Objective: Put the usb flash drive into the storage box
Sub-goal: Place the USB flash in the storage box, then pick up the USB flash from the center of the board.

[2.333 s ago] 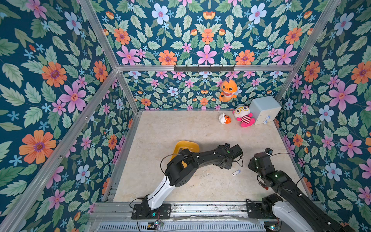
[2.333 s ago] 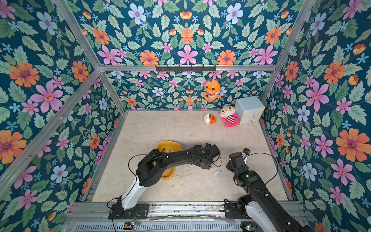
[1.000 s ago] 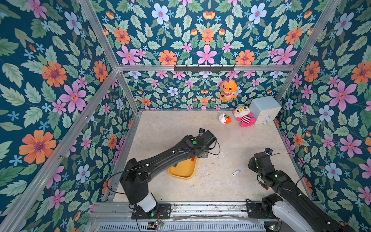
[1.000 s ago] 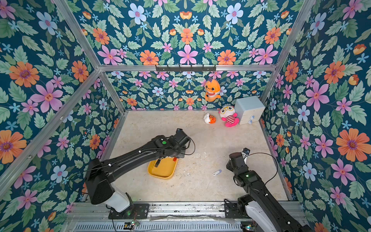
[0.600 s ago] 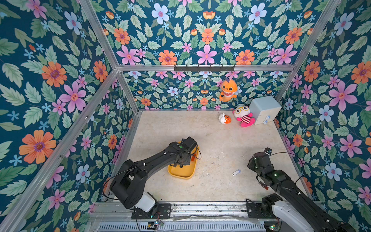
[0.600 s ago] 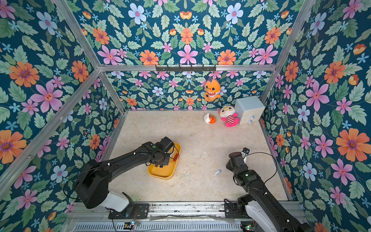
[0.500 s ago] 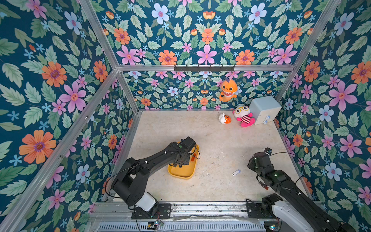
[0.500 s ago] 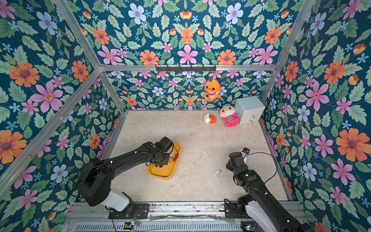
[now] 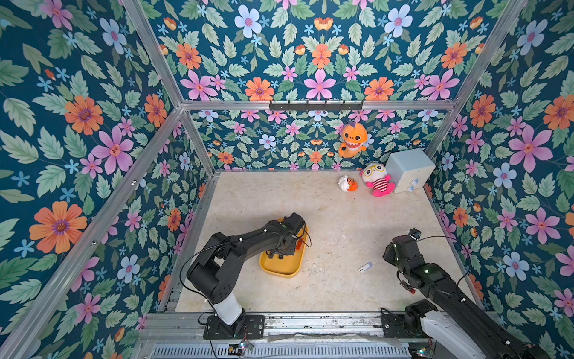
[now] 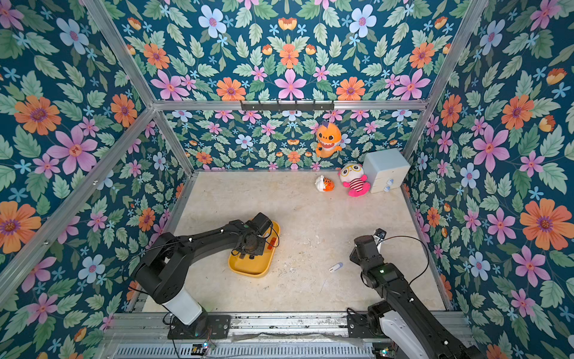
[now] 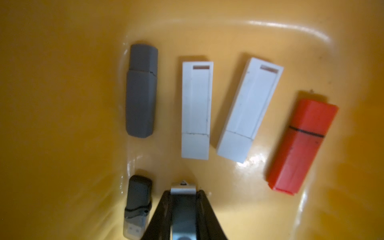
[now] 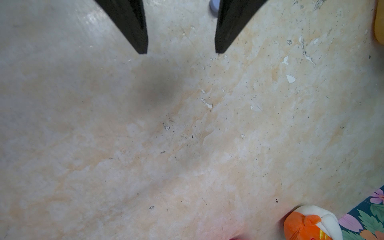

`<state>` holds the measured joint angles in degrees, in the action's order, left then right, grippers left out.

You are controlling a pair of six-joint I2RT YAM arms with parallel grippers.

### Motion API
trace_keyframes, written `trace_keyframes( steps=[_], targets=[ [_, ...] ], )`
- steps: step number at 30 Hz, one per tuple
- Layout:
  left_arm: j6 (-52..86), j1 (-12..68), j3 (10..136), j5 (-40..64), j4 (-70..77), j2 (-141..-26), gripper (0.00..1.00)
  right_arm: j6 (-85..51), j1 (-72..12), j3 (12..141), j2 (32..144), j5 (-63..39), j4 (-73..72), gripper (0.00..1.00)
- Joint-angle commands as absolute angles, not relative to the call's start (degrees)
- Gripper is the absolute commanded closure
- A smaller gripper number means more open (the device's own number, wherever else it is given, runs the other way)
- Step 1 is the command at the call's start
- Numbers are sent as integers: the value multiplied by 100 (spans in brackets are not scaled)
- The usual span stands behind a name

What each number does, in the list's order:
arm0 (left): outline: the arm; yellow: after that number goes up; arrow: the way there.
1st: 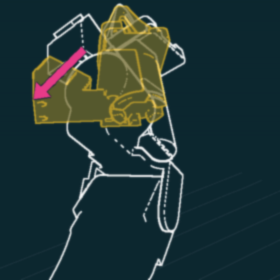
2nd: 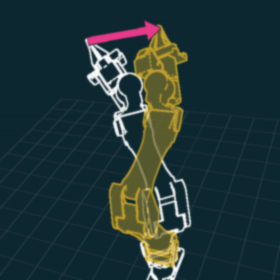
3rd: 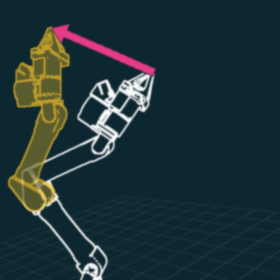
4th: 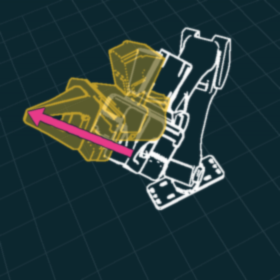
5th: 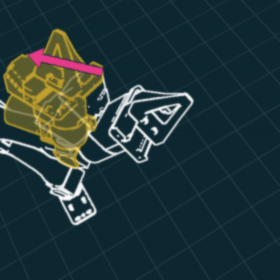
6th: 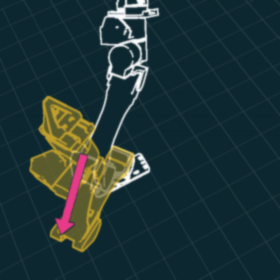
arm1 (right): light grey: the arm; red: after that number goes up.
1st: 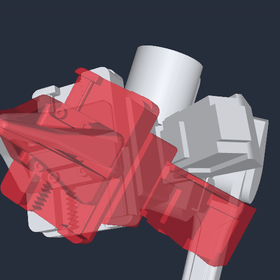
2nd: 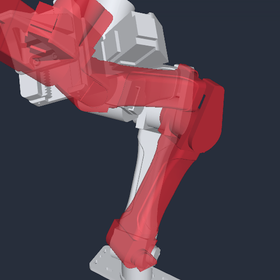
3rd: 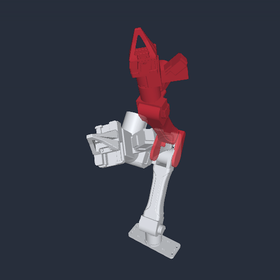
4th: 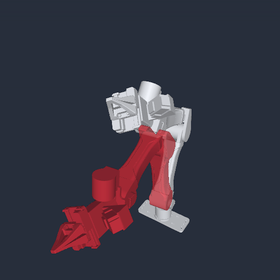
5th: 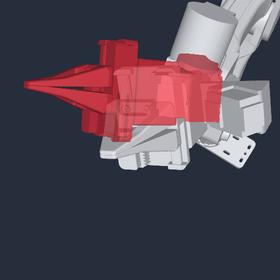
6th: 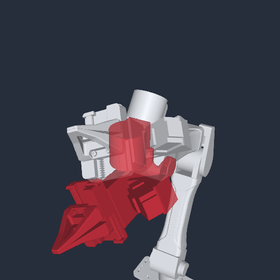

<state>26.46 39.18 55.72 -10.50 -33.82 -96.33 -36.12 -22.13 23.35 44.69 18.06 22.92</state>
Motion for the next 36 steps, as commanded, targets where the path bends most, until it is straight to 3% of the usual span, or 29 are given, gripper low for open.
trace_keyframes(
  steps=[1,4,8,16,24,36],
  targets=[
    [2601,3906,5559,-1143,-3338,-9685,69,-3551,-2215,2329,4439,1837,2260,43],
    [2610,3909,5611,-1113,-3414,-9648,54,-3549,-2215,2337,4457,1837,2250,42],
    [2658,3911,5798,-1042,-3645,-9311,44,-3551,-2219,2338,4460,1845,2259,42],
    [2705,3916,6141,-232,-3964,-7985,42,-3511,-2215,2483,4657,1722,2301,42],
    [2814,3920,5819,-1129,-4670,-6661,40,-4472,-2290,3405,5027,514,4040,43],
    [2900,3918,4669,-1382,-4017,-5468,40,-5678,-3779,3406,5738,404,4284,41]
  ],
)
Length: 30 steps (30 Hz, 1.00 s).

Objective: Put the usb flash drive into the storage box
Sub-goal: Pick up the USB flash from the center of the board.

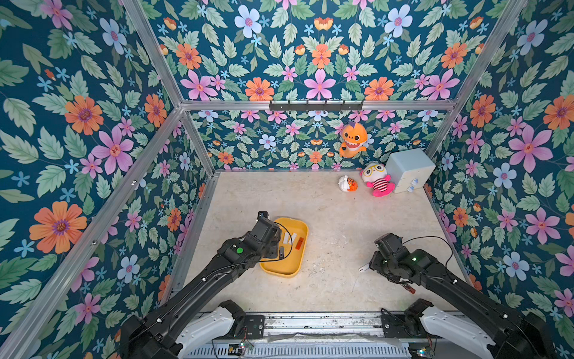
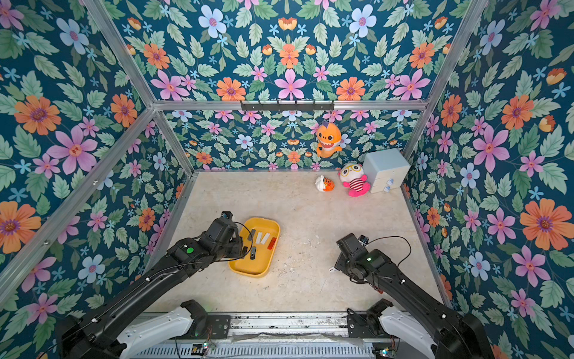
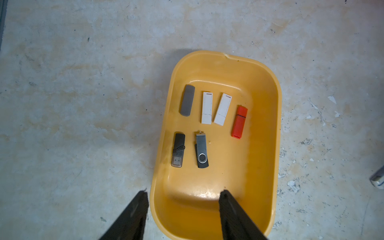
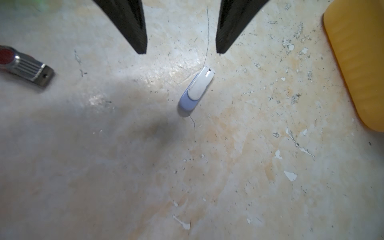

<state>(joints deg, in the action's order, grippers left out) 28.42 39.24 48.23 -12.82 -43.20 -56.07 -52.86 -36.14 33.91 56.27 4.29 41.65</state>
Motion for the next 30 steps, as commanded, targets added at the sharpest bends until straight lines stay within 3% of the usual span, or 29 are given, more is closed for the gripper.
trace_keyframes(
  steps=[1,19,30],
  targets=[
    [2907,3920,4633,-1389,-3969,-5397,40,-5724,-3849,3431,5820,428,4296,40],
    [2847,3920,4518,-1274,-3788,-5264,38,-5967,-3907,3858,6747,403,4399,37],
    [2825,3919,4511,-1210,-3761,-5299,38,-5916,-3902,4551,8263,255,4086,38]
  ],
)
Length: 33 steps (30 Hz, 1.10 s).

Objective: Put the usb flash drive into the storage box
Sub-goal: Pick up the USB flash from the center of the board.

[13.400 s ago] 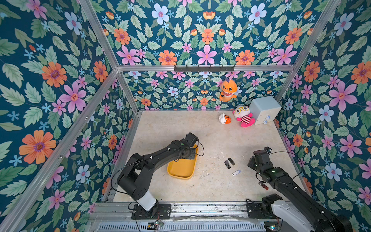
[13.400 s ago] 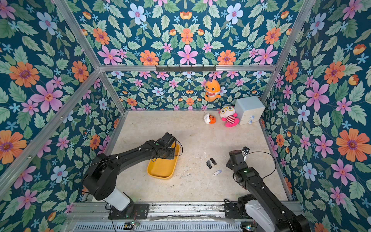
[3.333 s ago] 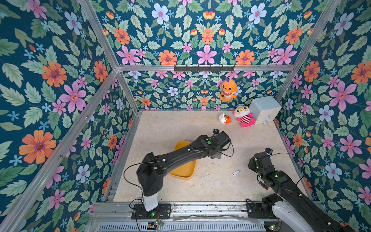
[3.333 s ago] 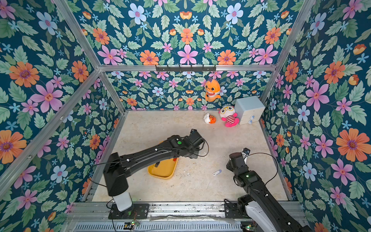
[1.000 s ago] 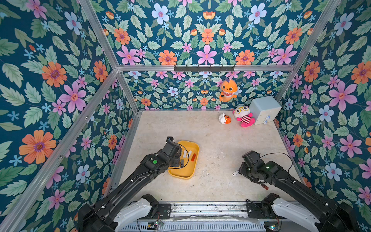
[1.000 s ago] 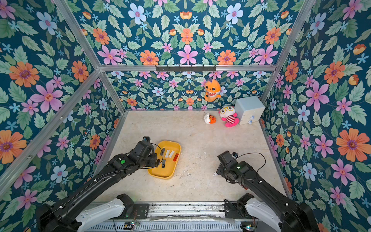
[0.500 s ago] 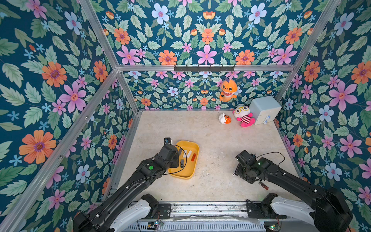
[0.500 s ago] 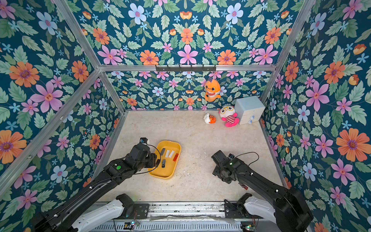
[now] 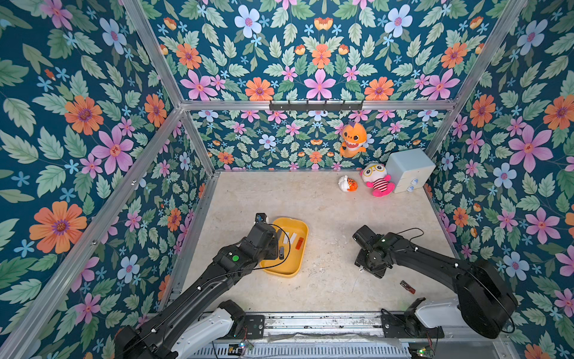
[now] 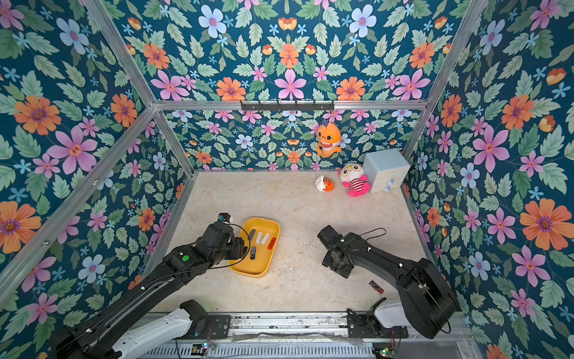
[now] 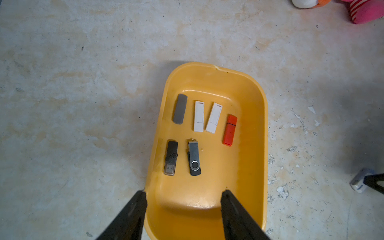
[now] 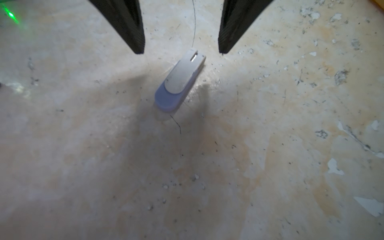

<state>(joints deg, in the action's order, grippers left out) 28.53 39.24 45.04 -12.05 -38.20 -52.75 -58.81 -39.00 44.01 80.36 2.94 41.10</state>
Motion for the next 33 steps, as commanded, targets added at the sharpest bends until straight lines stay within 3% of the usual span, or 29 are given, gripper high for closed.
trace_keyframes(
  steps=[1,5,10,15,25,33],
  targets=[
    [2828,3920,4511,-1228,-3762,-5308,38,-5894,-3908,4611,8381,240,4094,38],
    [2816,3919,4518,-1235,-3771,-5343,38,-5851,-3906,4781,8844,86,4127,40],
    [2828,3918,4520,-1244,-3779,-5370,38,-5915,-3905,4796,9097,-8,4032,50],
    [2829,3915,4518,-1282,-3779,-5383,37,-5845,-3903,4939,9298,-52,4113,52],
    [2836,3908,4526,-1346,-3806,-5413,38,-5707,-3903,5122,9450,114,4077,80],
    [2863,3911,4544,-1439,-3833,-5391,38,-5539,-4129,5714,9311,349,4477,88]
  ],
)
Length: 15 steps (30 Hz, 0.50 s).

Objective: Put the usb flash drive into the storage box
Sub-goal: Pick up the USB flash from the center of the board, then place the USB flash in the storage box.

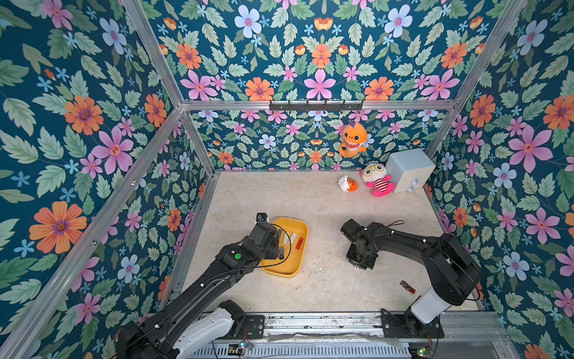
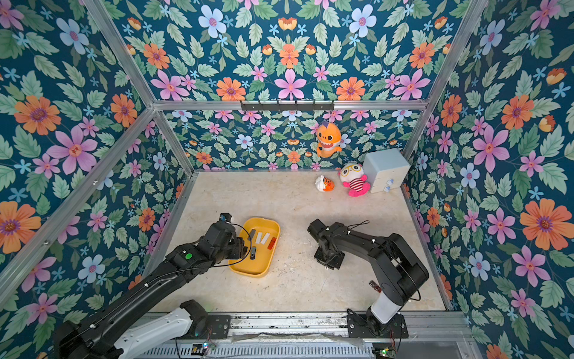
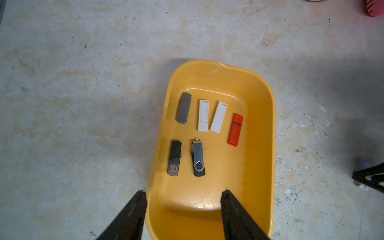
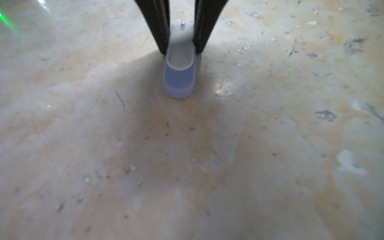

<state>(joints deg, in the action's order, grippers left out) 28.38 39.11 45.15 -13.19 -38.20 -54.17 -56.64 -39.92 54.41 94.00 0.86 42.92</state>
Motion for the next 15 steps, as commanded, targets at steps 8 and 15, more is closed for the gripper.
trace_keyframes(
  steps=[8,15],
  targets=[
    [2915,3840,4579,-1587,-3897,-5310,38,-5388,-5365,8016,9914,624,5005,88],
    [3060,3738,4579,-1947,-3979,-4895,37,-5383,-6127,9854,11283,244,4896,88]
  ],
)
